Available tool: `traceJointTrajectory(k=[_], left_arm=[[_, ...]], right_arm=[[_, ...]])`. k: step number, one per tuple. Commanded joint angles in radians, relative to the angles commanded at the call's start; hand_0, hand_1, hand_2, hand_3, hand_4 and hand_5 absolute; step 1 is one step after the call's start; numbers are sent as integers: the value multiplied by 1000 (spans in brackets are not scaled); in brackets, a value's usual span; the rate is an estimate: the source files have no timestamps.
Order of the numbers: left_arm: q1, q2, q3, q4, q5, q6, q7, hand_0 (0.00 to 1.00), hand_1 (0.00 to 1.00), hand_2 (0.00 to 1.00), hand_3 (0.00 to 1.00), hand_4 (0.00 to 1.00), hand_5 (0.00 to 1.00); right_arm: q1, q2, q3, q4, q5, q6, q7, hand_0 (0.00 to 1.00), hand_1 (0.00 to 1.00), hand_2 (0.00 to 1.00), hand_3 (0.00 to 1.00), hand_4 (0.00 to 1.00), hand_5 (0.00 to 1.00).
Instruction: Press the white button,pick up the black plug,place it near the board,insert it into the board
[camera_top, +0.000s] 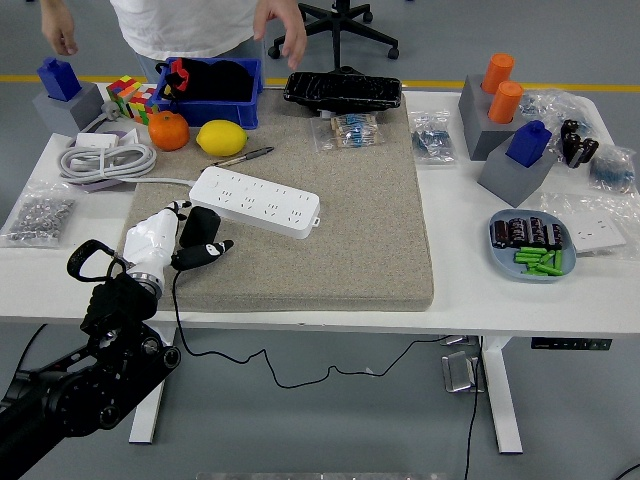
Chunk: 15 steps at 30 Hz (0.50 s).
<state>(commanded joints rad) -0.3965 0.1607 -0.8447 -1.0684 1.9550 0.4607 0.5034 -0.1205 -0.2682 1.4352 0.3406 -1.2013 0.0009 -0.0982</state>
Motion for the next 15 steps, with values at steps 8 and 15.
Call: traceJointTrajectory(k=[8, 15], left_arm=[[-29, -3, 37, 40, -7, 18, 14, 762, 718, 692, 828, 998, 339], [-37, -6, 42, 63, -19, 43, 8, 721, 668, 634, 810, 998, 301]], right_arm=[[0, 1, 1, -1, 1, -1, 1, 879, 775, 765, 742, 912, 573], [-1, 1, -1, -1, 2, -2, 3, 879, 776, 765, 741, 912, 573]])
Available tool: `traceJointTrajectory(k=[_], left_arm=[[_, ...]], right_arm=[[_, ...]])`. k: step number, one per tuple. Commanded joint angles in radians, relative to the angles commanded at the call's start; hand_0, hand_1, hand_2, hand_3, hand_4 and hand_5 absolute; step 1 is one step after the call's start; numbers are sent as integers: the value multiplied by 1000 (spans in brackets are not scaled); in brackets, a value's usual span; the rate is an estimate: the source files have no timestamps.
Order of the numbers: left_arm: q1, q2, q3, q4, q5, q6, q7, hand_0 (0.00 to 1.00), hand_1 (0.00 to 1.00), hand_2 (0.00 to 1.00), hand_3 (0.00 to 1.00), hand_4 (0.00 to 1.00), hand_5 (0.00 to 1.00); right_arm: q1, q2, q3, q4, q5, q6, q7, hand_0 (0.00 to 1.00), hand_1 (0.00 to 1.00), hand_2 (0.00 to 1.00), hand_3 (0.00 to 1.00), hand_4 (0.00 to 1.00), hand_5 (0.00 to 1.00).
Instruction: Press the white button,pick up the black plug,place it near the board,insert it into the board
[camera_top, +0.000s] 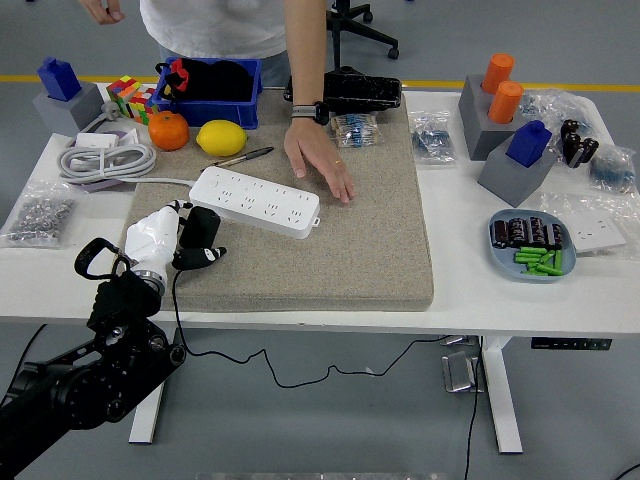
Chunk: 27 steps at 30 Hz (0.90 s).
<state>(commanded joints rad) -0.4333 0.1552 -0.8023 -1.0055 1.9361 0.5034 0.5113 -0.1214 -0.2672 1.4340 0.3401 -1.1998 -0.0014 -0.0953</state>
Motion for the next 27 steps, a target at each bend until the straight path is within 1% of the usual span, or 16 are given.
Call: traceJointTrajectory(k=[1, 6, 7, 12, 13, 18, 19, 24, 25, 27], left_arm=[[-1, 0, 0, 2, -4, 2, -2, 640, 621, 608, 796, 998, 285], [-6, -2, 3, 11, -24, 12, -14, 640, 621, 608, 796, 998, 285], [-9, -3, 6, 15, -31, 17, -18, 566, 586, 578, 782, 998, 293], [-13, -8, 13, 22, -49, 28, -31, 566, 586, 578, 782, 998, 293], [-15, -9, 15, 25, -56, 30, -35, 548, 577, 572, 784, 998, 335], [-21, -12, 19, 34, -73, 41, -47, 548, 577, 572, 784, 998, 335], [-22, -12, 19, 35, -75, 43, -49, 516, 547, 543, 773, 994, 367], [-31, -13, 28, 48, -86, 62, -60, 516, 547, 543, 773, 994, 367], [-33, -14, 29, 50, -86, 66, -60, 437, 469, 465, 721, 950, 296], [-35, -15, 31, 54, -88, 69, -60, 437, 469, 465, 721, 950, 296]], right_arm=[[0, 0, -1, 0, 0, 0, 0, 878, 775, 766, 741, 911, 573], [0, -1, -3, 0, -1, -1, 1, 878, 775, 766, 741, 911, 573], [1, -1, -4, 1, -1, -1, 2, 877, 770, 765, 740, 912, 573], [2, 0, -3, 1, -3, -1, 2, 877, 770, 765, 740, 912, 573], [2, 0, -2, 0, -3, -1, 2, 877, 774, 764, 737, 912, 573], [2, 0, -2, 0, -5, -1, 2, 877, 774, 764, 737, 912, 573], [2, -1, -3, 0, -6, -1, 3, 877, 772, 764, 736, 910, 572], [3, -1, -6, 0, -8, 0, 2, 877, 772, 764, 736, 910, 572], [3, -1, -7, 0, -8, 0, 2, 877, 772, 764, 733, 909, 570], [4, -2, -9, 1, -9, 0, 2, 877, 772, 764, 733, 909, 570]])
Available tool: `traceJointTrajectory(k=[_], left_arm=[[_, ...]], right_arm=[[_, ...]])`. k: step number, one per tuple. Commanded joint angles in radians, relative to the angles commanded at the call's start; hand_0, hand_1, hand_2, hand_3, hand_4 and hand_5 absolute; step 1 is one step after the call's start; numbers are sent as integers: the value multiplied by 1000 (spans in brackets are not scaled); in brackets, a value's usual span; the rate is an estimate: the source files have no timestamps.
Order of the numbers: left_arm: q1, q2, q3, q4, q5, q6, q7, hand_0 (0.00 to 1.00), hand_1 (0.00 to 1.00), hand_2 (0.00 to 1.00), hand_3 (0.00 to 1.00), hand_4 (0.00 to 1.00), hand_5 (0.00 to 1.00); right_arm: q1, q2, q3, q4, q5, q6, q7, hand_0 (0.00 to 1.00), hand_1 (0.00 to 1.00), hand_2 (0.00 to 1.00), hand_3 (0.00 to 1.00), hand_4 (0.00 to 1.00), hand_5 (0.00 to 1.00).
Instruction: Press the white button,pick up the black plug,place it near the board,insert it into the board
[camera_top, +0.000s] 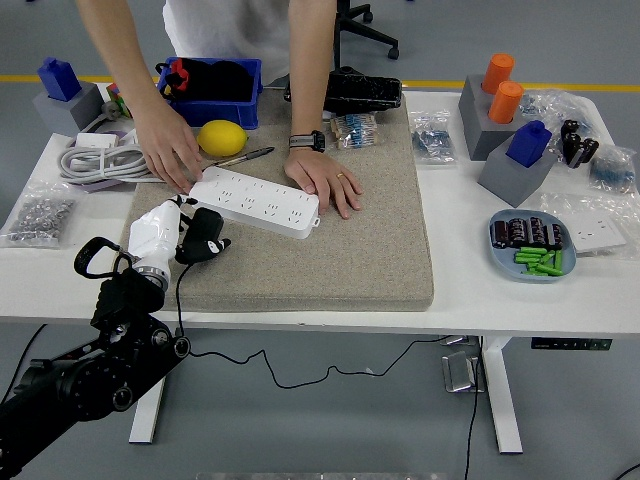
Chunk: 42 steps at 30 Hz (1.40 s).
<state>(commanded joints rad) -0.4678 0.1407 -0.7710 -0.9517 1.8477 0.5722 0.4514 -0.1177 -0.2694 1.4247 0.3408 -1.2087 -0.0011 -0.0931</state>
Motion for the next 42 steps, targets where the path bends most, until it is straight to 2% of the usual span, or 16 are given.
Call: traceJointTrajectory(k=[3, 4, 15, 16, 21, 22, 27, 28, 29, 37, 42], left_arm=[[-2, -1, 5, 8, 2, 1, 3, 437, 469, 465, 721, 950, 296], [-4, -1, 7, 11, 0, 1, 3, 394, 408, 415, 663, 840, 88], [-6, 3, 7, 17, -3, 6, -15, 407, 437, 440, 660, 839, 73], [-5, 3, 7, 16, -4, 8, -18, 364, 379, 402, 584, 784, 2], [-4, 3, 6, 14, -12, 11, -31, 364, 379, 402, 584, 784, 2], [-4, 3, 5, 14, -14, 10, -32, 353, 314, 358, 567, 717, 2], [0, 5, -3, 6, -21, 12, -42, 353, 314, 358, 567, 717, 2], [0, 6, -5, 4, -21, 13, -45, 325, 271, 328, 560, 698, 2], [1, 6, -6, 1, -21, 13, -46, 325, 271, 328, 560, 698, 2], [3, 17, -19, -51, -12, 14, -49, 324, 261, 315, 560, 696, 2], [6, 20, -21, -108, -12, 13, -48, 323, 259, 313, 557, 697, 2]], right_arm=[[0, -1, -2, 0, 0, 0, 0, 877, 772, 764, 733, 909, 570], [1, -2, -2, 0, 1, 0, 1, 877, 770, 763, 732, 907, 568], [-2, -1, 0, -2, 0, 0, 1, 877, 771, 761, 732, 908, 567], [-2, -1, 0, -1, 0, 0, 1, 876, 770, 761, 731, 907, 563], [-3, 0, -1, 0, 0, 0, 1, 876, 770, 761, 731, 907, 563], [-4, 0, -1, 0, -1, 0, 1, 875, 769, 760, 729, 904, 560], [-5, 1, -1, -1, -2, 0, 2, 875, 769, 760, 729, 904, 560], [-5, 0, -1, -1, -3, 0, 2, 875, 767, 760, 726, 899, 552], [-5, 1, 1, -1, -3, -1, 2, 875, 767, 760, 726, 899, 552], [-5, 4, 7, 0, -4, -2, 3, 875, 767, 759, 727, 896, 547], [-7, 4, 8, -2, -4, -2, 3, 876, 767, 759, 724, 895, 539]])
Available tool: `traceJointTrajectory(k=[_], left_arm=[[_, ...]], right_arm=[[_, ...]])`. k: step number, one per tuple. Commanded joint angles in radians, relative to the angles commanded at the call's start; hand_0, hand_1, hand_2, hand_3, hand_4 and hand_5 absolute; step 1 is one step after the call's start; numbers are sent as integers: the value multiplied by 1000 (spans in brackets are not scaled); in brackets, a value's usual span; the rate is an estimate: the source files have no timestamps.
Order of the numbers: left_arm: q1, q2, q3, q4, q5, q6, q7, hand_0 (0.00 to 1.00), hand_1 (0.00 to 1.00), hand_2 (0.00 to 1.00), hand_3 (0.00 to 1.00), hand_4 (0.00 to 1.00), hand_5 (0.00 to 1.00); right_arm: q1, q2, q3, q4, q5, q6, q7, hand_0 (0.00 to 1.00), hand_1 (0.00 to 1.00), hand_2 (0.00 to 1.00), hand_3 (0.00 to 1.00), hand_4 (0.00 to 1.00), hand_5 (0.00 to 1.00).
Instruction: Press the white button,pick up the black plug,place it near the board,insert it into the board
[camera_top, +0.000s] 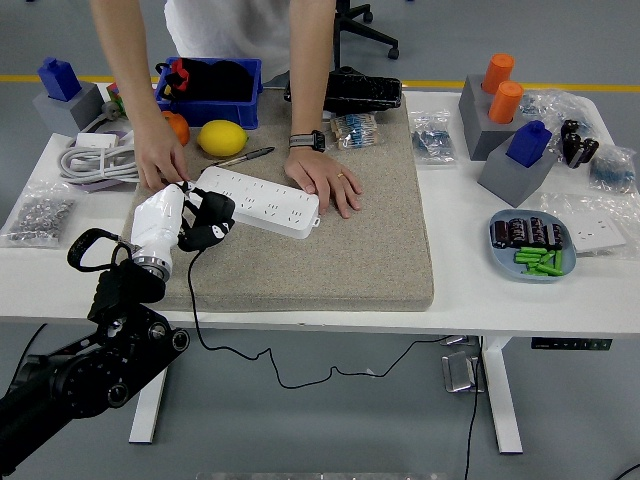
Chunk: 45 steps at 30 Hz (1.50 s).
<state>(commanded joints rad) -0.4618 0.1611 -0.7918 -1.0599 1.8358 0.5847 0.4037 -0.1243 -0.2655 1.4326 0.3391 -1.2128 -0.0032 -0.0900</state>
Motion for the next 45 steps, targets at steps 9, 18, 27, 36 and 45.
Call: traceJointTrajectory(k=[9, 18, 27, 36, 45], left_arm=[[-49, -11, 41, -6, -32, -7, 3, 319, 258, 313, 556, 697, 2], [-137, -27, 119, 66, -82, -20, 6, 321, 260, 312, 555, 701, 2], [-173, -49, 170, 104, -119, -25, 5, 318, 260, 312, 555, 703, 2], [-216, -71, 229, 157, -150, -29, 3, 317, 261, 315, 555, 704, 2], [-262, -91, 275, 227, -191, -33, -1, 317, 261, 314, 555, 707, 2]], right_arm=[[2, -2, -5, 1, 1, 0, 1, 875, 765, 759, 722, 893, 533], [4, -5, -6, -1, 3, 0, 1, 876, 765, 758, 723, 890, 524], [6, -7, -10, -1, 4, 1, 1, 876, 765, 758, 721, 888, 520], [10, -9, -13, -1, 6, 1, 2, 874, 764, 758, 716, 884, 513], [12, -13, -17, -2, 7, 1, 3, 875, 763, 756, 715, 883, 513]])
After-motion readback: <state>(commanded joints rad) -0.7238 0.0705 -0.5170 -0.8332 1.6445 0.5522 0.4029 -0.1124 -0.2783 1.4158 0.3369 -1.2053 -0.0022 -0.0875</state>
